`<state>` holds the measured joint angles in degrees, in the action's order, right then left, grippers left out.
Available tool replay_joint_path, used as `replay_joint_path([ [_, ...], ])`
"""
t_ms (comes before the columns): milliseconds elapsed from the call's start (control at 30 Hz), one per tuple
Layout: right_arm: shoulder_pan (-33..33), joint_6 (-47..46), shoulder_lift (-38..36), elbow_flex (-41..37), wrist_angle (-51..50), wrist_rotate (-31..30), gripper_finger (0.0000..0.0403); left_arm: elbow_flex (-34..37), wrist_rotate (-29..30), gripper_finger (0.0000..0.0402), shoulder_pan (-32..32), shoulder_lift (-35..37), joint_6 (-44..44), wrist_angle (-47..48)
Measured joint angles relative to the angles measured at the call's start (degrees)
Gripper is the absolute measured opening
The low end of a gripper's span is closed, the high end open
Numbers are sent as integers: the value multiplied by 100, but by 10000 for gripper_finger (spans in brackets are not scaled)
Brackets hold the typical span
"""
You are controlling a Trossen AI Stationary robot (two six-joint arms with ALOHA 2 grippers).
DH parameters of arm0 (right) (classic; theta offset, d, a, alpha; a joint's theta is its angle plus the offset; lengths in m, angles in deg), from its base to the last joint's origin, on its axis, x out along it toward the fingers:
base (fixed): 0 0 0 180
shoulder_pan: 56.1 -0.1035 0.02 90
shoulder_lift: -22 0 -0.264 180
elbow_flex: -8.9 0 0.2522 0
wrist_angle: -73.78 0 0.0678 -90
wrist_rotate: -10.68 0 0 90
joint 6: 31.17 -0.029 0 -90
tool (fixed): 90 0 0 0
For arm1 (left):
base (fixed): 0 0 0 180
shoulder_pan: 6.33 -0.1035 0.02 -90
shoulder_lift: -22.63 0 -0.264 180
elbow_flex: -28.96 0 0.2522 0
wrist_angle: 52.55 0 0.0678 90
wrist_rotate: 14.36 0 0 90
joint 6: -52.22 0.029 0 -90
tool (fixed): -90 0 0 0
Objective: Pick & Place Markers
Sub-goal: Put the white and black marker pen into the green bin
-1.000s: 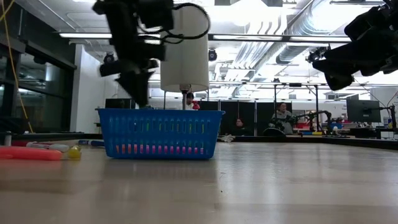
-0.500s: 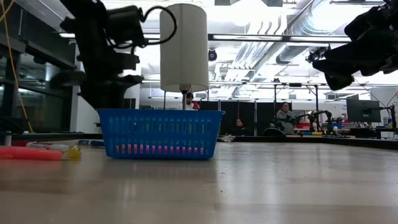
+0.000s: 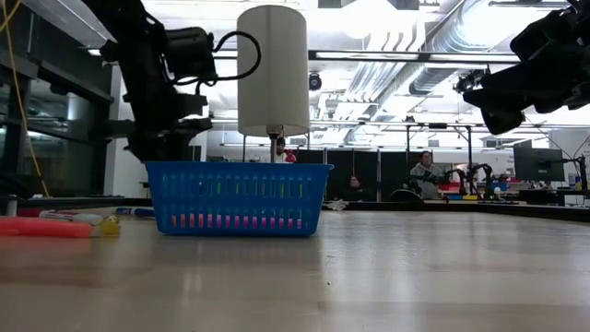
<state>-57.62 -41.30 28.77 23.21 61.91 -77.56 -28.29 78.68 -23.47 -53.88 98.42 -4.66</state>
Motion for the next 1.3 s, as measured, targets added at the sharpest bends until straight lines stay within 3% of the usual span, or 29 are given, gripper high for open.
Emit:
replay_joint_path([
  [267, -1, 0, -2, 0, 0, -2, 149, -2, -119, 111, -244, -398, 789, -67],
  [867, 0, 4, -2, 0, 2, -4, 149, -4, -72, 111, -394, -1112, 799, -505],
  [1300, 0, 4, -2, 0, 2, -2, 149, -15, -219, 110, -394, -1142, 753, -345],
])
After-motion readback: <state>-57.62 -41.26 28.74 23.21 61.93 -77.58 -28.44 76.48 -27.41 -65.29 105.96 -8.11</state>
